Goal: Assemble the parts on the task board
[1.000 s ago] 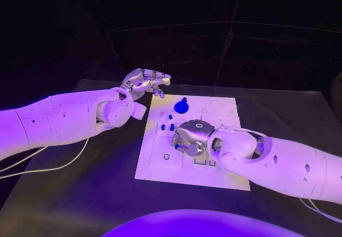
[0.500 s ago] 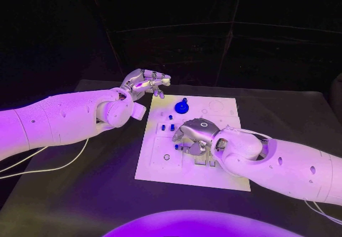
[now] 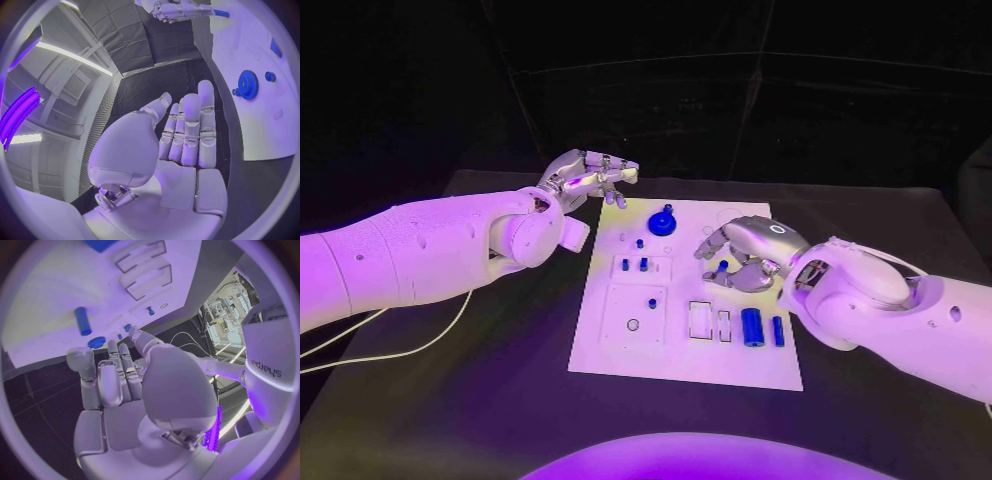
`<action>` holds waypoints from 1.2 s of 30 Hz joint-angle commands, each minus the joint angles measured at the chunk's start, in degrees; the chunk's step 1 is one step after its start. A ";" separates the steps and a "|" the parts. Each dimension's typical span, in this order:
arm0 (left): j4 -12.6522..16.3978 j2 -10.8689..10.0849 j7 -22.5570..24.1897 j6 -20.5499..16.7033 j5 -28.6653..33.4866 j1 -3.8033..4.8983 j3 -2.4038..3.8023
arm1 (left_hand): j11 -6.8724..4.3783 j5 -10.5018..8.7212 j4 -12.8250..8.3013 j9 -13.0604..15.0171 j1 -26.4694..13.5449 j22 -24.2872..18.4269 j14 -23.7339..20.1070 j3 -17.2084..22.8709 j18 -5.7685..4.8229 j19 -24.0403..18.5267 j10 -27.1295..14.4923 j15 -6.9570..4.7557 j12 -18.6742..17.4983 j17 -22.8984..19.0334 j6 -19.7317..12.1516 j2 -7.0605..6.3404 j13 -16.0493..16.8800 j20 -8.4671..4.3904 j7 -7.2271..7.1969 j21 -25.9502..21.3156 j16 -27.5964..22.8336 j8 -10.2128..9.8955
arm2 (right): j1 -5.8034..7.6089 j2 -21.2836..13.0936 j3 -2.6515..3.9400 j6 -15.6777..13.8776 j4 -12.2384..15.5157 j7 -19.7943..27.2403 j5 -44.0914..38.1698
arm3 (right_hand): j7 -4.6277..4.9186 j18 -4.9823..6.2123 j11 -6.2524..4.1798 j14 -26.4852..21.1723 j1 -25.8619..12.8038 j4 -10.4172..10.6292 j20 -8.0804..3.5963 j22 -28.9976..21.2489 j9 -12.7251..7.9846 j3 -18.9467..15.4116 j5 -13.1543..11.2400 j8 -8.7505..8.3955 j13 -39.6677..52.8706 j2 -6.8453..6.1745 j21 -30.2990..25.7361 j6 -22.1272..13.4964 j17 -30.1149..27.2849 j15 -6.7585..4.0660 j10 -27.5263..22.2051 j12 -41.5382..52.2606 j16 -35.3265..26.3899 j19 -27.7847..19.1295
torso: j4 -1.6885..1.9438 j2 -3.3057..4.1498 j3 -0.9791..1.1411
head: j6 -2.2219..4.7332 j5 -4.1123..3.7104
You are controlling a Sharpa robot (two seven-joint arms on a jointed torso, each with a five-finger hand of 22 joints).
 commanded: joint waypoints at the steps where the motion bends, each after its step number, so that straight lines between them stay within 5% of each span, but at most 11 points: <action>1: -0.06 0.13 0.07 0.86 0.18 0.07 -0.07 | 0.13 -0.04 0.37 -0.03 -0.22 -0.10 -0.34 0.07 0.70 0.25 -0.36 0.21 -0.06 -0.06 -0.20 0.28 0.05 0.24 0.00 -0.25 0.26 0.09 | 0.76 -1.80 0.15 1.52 0.06 0.50 3.36 | 0.06 0.89 0.10 1.50 -0.05 0.00 0.12 -2.19 -0.10 -2.03 2.31 -0.35 -0.07 -0.83 -1.31 -0.79 -1.24 0.51 -1.57 -0.25 -0.86 -1.30 | -0.07 0.09 0.02 | 0.32 -0.34; 10: -0.17 0.39 0.07 1.13 0.18 0.01 -0.31 | 0.12 -0.04 0.41 -0.03 -0.24 -0.12 -0.35 0.06 0.70 0.26 -0.38 0.21 -0.04 -0.08 -0.22 0.30 0.05 0.25 -0.01 -0.27 0.27 0.11 | 1.51 -3.43 0.34 5.72 -1.87 -0.85 0.88 | -0.47 1.18 -0.12 1.12 1.50 0.26 0.06 -4.12 -0.10 -7.17 2.44 -0.38 0.01 0.20 -2.81 -2.11 -3.25 0.36 -3.56 0.48 -2.17 -2.00 | 0.29 0.07 0.03 | 0.59 -0.96; 17: -0.33 0.55 -0.01 1.27 0.18 -0.08 -0.38 | 0.12 -0.04 0.41 -0.03 -0.24 -0.12 -0.35 0.06 0.70 0.26 -0.38 0.21 -0.04 -0.08 -0.22 0.30 0.05 0.25 -0.01 -0.27 0.27 0.11 | 1.60 -2.21 0.34 9.61 -3.48 -1.55 0.97 | -0.63 1.17 -0.30 1.21 2.08 0.46 -0.07 -4.16 -0.04 -8.05 2.30 -0.28 0.09 1.06 -2.91 -1.96 -3.20 0.21 -3.05 1.27 -2.11 -1.81 | 0.18 0.07 0.00 | 0.63 -0.75; 36: -0.46 0.54 -0.02 1.27 0.18 -0.14 -0.43 | 0.12 -0.04 0.46 -0.02 -0.27 -0.16 -0.36 0.04 0.71 0.27 -0.41 0.22 -0.02 -0.10 -0.25 0.32 0.06 0.26 -0.01 -0.30 0.29 0.13 | 1.60 0.65 0.29 11.90 -5.28 -1.18 1.10 | -1.32 0.21 -1.82 2.27 4.74 0.81 -1.22 1.02 0.12 -4.24 0.89 0.11 -0.05 4.51 0.20 0.67 -0.02 -1.06 5.14 3.43 0.41 1.57 | 0.13 0.04 0.01 | 0.40 -0.70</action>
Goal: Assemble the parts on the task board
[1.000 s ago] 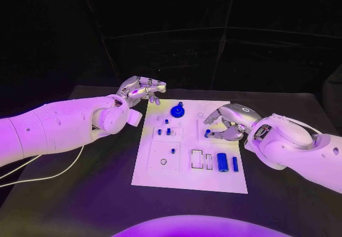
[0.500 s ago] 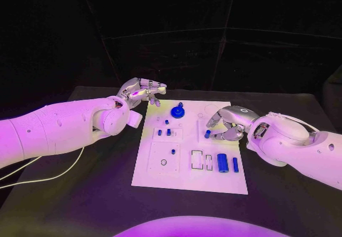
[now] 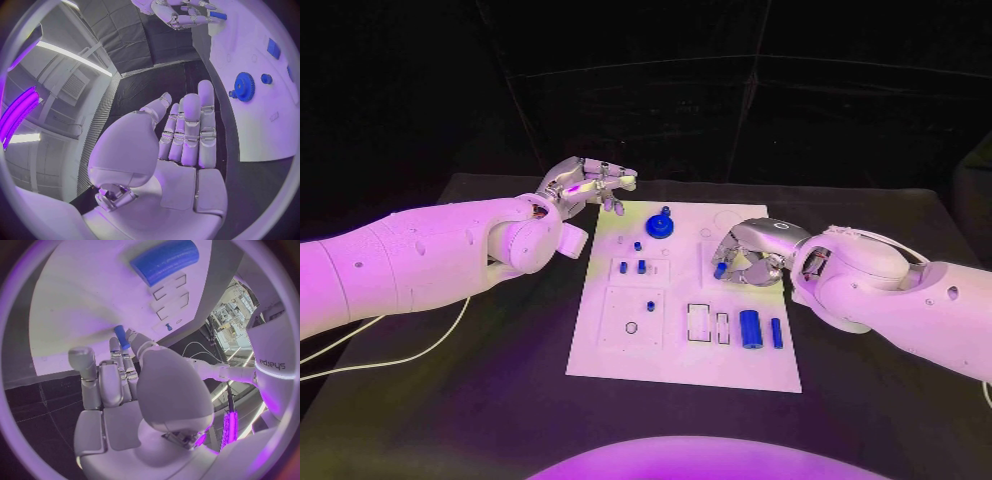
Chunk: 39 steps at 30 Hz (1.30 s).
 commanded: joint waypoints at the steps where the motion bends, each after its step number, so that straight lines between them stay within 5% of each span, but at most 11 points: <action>1: 0.00 0.04 0.24 0.67 0.18 0.07 0.03 | 0.12 -0.04 0.30 -0.02 -0.27 -0.05 -0.36 -0.12 0.71 0.27 -0.41 0.22 -0.02 -0.05 -0.25 0.32 0.06 0.26 -0.01 -0.30 0.29 0.14 | 0.10 0.26 0.02 1.08 -0.04 0.20 -0.24 | -0.04 0.18 -0.07 2.50 0.13 0.03 -0.02 0.55 0.11 0.97 -0.72 0.18 -0.08 0.65 0.51 1.05 0.33 -0.47 0.95 -0.04 0.52 0.59 | -0.08 -0.03 0.03 | -0.04 0.03; 11: -0.03 0.03 0.18 0.68 0.18 0.07 0.03 | 0.12 -0.04 0.30 -0.02 -0.27 -0.05 -0.36 -0.12 0.71 0.27 -0.41 0.22 -0.02 -0.05 -0.25 0.32 0.06 0.26 -0.01 -0.30 0.29 0.14 | 0.09 0.89 0.02 0.72 -0.32 -0.57 -0.51 | -0.20 -0.05 -0.48 2.63 0.68 -0.16 -0.26 2.00 0.40 3.88 -3.09 1.06 0.06 1.23 1.48 4.64 1.14 -0.75 3.70 -0.74 1.26 1.19 | -0.06 0.02 0.07 | -0.19 -0.06; 22: 0.05 -0.15 -0.33 1.03 0.18 0.07 0.03 | 0.11 -0.04 0.48 0.00 -0.33 -0.11 -0.01 -0.17 0.74 0.55 -0.51 0.20 0.10 0.32 -0.37 0.41 0.09 0.28 -0.02 -0.28 0.76 0.25 | 0.08 -0.10 0.01 -6.60 0.95 -1.19 -1.82 | -0.95 -0.42 -1.23 2.90 0.77 -0.44 -0.80 4.18 0.47 5.97 -4.75 1.51 0.22 1.73 2.85 6.68 2.32 -1.35 5.93 -1.09 2.19 2.25 | -0.15 -0.07 0.01 | -0.20 -0.04; 32: -0.04 -0.29 -0.46 1.09 0.18 0.07 0.03 | 0.11 -0.04 0.50 0.00 -0.33 -0.12 -0.11 -0.19 0.74 0.59 -0.52 0.20 0.12 -0.04 -0.39 0.40 0.09 0.28 -0.02 -0.28 0.63 0.26 | 0.09 -4.12 0.07 -12.83 7.56 4.16 4.58 | -0.60 -0.47 -0.90 2.89 -0.21 -0.22 -0.74 4.38 0.11 7.01 -4.60 0.67 0.06 0.84 3.08 6.13 2.50 -1.12 5.51 -2.41 2.45 2.17 | 0.01 -0.13 -0.06 | -0.08 0.04; 39: -0.08 -0.31 -0.41 1.07 0.18 0.07 0.03 | 0.11 -0.04 0.50 0.00 -0.33 -0.12 -0.11 -0.19 0.74 0.59 -0.52 0.20 0.12 -0.04 -0.39 0.40 0.09 0.28 -0.02 -0.28 0.63 0.26 | 0.09 -3.54 0.08 -13.57 10.74 7.31 8.09 | -0.51 -0.51 -0.81 2.93 -0.37 -0.35 -0.67 4.68 0.05 7.28 -3.73 0.43 0.07 0.37 3.27 6.06 2.77 -1.05 5.53 -2.79 2.68 2.26 | -0.10 -0.08 -0.03 | -0.12 0.68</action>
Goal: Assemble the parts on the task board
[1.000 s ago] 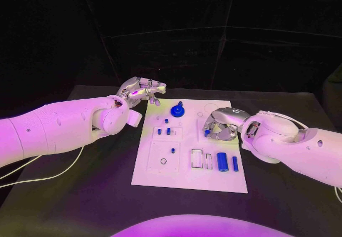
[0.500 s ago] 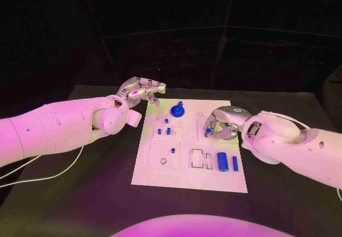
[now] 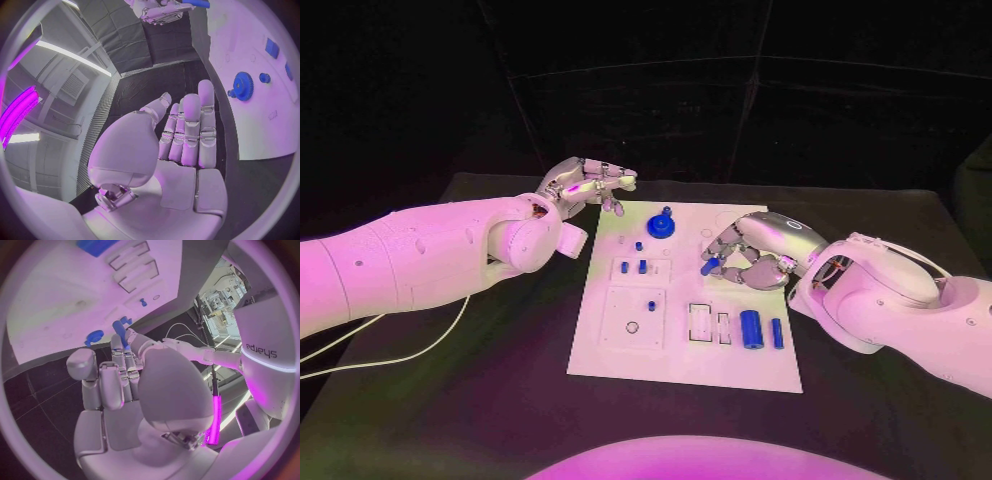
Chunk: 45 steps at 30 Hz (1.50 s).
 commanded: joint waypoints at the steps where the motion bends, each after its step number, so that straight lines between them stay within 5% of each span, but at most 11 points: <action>1: 0.02 -0.01 0.18 0.69 0.17 0.08 0.04 | -0.10 -0.04 0.35 -0.01 -0.33 -0.07 -0.11 -0.03 0.73 0.35 -0.32 0.20 0.12 -0.05 -0.39 0.40 0.09 0.04 -0.02 -0.28 0.06 0.26 | 0.09 1.64 0.02 -2.60 0.53 4.23 3.81 | 0.40 -0.50 0.40 2.73 -0.45 -0.03 0.25 0.07 -0.08 0.35 0.94 -0.45 -0.04 -0.40 0.41 -0.02 0.06 -0.01 -0.14 -0.43 0.40 0.30 | -0.04 0.07 0.03 | -0.14 0.58; 16: -0.08 0.26 0.39 0.68 0.17 0.09 0.05 | -0.10 -0.03 0.35 0.00 -0.29 -0.09 -0.14 -0.03 0.73 0.36 -0.35 0.20 0.14 -0.07 -0.43 0.41 0.10 0.05 -0.03 -0.31 0.08 0.28 | -2.25 14.54 -0.63 4.70 -4.22 4.57 -1.04 | 0.62 -0.39 0.60 2.64 -0.29 -0.41 0.37 -0.38 -0.15 1.07 1.77 -0.82 -0.07 -0.46 0.23 -0.34 -0.21 0.14 -0.42 -1.13 0.35 -0.11 | 0.21 0.16 -0.09 | -0.75 2.01; 21: -0.07 0.35 0.41 0.64 0.17 0.10 0.05 | -0.10 -0.03 0.35 0.00 -0.29 -0.09 -0.14 -0.03 0.73 0.36 -0.35 0.20 0.14 -0.07 -0.43 0.41 0.10 0.05 -0.03 -0.31 0.08 0.28 | -3.47 17.21 -1.13 7.91 -6.57 3.68 -3.07 | 0.67 -0.39 0.65 2.62 -0.29 -0.49 0.40 -0.42 -0.17 1.13 1.65 -0.88 -0.07 -0.52 0.22 -0.42 -0.26 0.18 -0.48 -1.23 0.33 -0.16 | -0.10 0.14 0.01 | -0.99 2.67; 45: -0.22 0.73 0.28 0.76 0.17 0.11 0.06 | -0.10 -0.04 0.35 0.00 -0.25 -0.12 -0.18 -0.02 0.73 0.37 -0.38 0.21 0.17 -0.08 -0.46 0.43 0.10 0.05 -0.03 -0.33 0.10 0.31 | -4.81 19.49 -1.40 11.18 -9.46 1.69 -6.65 | 0.68 -0.38 0.65 2.61 -0.22 -0.64 0.43 -0.46 -0.15 1.23 1.54 -0.87 -0.04 -0.55 0.21 -0.39 -0.24 0.20 -0.41 -1.28 0.35 -0.21 | 0.03 0.10 0.05 | -1.61 2.56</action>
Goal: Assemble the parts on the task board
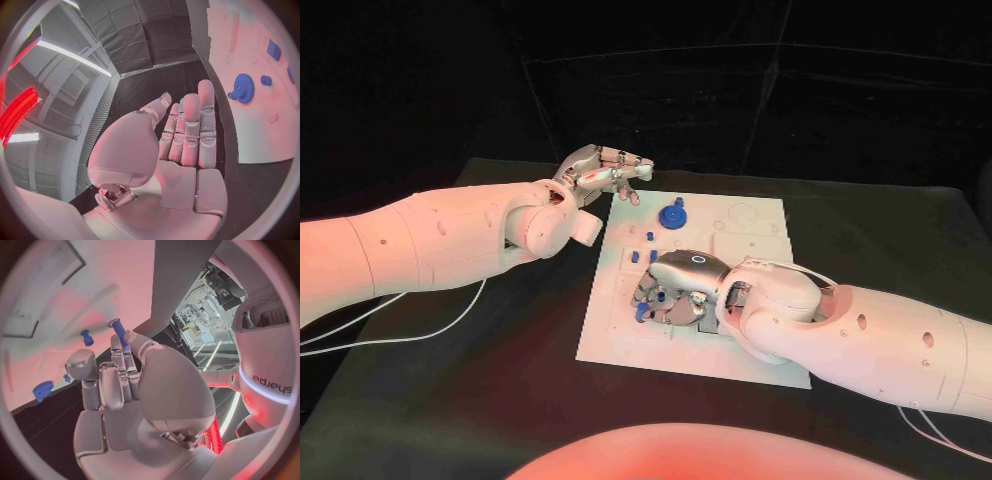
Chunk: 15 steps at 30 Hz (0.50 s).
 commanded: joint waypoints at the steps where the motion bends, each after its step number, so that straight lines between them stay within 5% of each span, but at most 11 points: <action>1: 0.01 0.08 0.30 0.65 0.17 0.09 0.05 | -0.10 -0.04 0.35 0.00 -0.25 -0.09 -0.18 -0.02 0.73 0.38 -0.38 0.20 0.17 -0.10 -0.46 0.43 0.06 0.06 -0.03 -0.33 0.11 0.32 | -0.01 0.06 0.00 0.93 -0.08 -0.79 -2.05 | 0.36 -0.37 0.34 2.59 0.02 -0.18 0.22 -0.05 0.06 0.35 -0.10 -0.15 -0.04 -0.28 -0.02 0.17 -0.10 0.20 -0.06 -0.37 0.09 -0.01 | 0.04 -0.05 -0.03 | -0.10 0.01; 15: 0.02 0.05 0.27 0.69 0.17 0.09 0.05 | -0.10 -0.04 0.35 0.00 -0.25 -0.09 -0.18 -0.02 0.73 0.38 -0.38 0.20 0.17 -0.10 -0.46 0.43 0.06 0.06 -0.03 -0.33 0.11 0.32 | -0.16 0.41 0.00 2.21 -0.58 -2.56 -5.02 | 0.37 -0.34 0.35 2.56 -0.02 -0.20 0.23 -0.18 0.07 0.35 -0.12 -0.15 -0.03 -0.32 -0.08 0.18 -0.24 0.21 -0.03 -0.39 0.02 -0.10 | 0.05 -0.05 -0.03 | -0.25 0.14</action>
